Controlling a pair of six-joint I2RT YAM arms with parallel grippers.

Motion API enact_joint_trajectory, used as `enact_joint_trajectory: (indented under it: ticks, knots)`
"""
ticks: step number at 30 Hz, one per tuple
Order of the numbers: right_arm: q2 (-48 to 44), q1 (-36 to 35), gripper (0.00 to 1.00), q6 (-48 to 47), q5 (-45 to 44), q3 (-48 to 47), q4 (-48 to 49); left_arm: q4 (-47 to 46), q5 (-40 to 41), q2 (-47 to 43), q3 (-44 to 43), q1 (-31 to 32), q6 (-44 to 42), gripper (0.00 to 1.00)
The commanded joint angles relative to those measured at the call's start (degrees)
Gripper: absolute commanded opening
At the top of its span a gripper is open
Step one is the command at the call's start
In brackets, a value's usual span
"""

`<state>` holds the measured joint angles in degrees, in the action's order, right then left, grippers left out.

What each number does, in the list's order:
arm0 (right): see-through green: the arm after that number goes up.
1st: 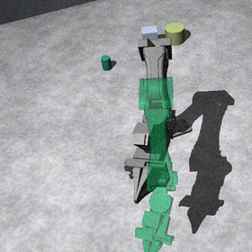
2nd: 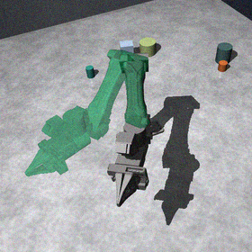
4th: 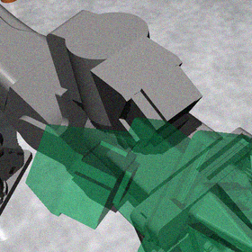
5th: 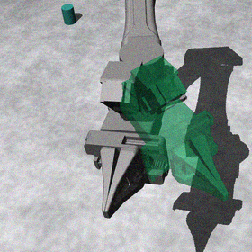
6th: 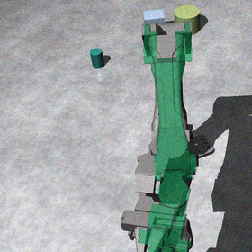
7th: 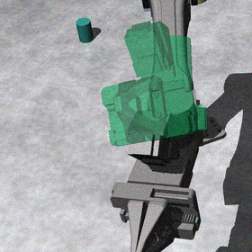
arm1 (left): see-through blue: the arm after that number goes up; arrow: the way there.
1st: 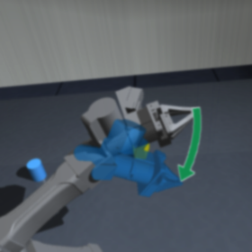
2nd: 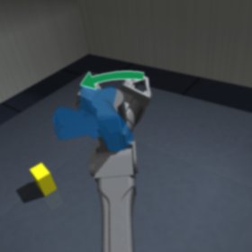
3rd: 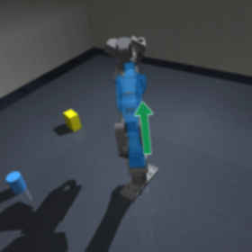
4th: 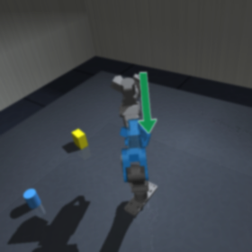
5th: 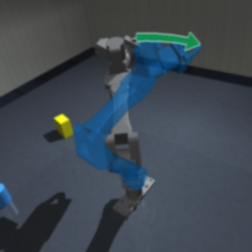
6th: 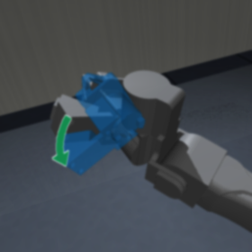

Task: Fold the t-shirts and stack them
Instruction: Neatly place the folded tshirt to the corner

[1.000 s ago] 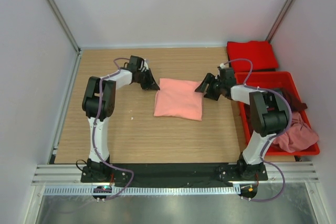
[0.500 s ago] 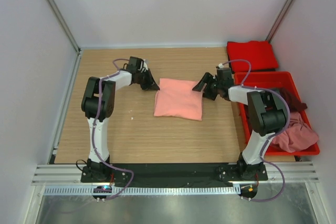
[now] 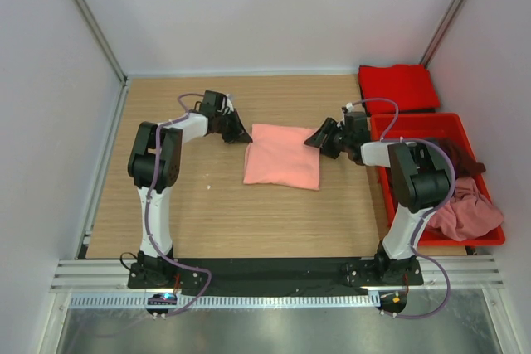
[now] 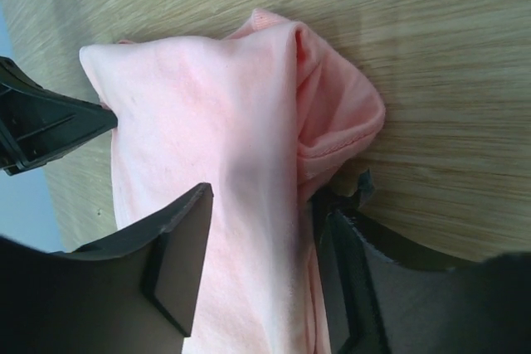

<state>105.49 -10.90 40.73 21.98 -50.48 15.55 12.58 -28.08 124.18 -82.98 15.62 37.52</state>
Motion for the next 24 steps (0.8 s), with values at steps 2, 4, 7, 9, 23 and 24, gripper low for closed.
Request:
enact_joint_trajectory:
  ticks: [2,4,7,9,23,24]
  knots:
    - [0.42,0.44,0.49,-3.63,-2.46,3.1,-2.02,7.37,8.03,2.12,3.61,-0.41,-1.83,0.0]
    - [0.76,0.61,0.32,-4.78,-2.21,3.11,-0.27,7.37,7.95,1.86,3.53,-0.41,-1.48,0.0]
    - [1.38,0.7,0.14,-5.48,0.52,2.58,2.29,7.29,7.08,1.15,3.0,-0.5,-0.61,0.0]
    - [1.12,0.7,0.01,-6.36,2.18,1.62,2.21,7.72,6.19,0.19,1.6,-0.67,0.1,0.0]
    - [-4.51,0.61,0.01,-22.17,-4.48,-18.15,-29.5,29.43,13.66,-20.11,-7.73,-5.16,0.01,0.51]
    - [-3.55,0.61,0.01,-23.14,-5.44,-19.73,-30.92,29.52,13.23,-21.34,-6.51,-5.16,-0.42,0.51]
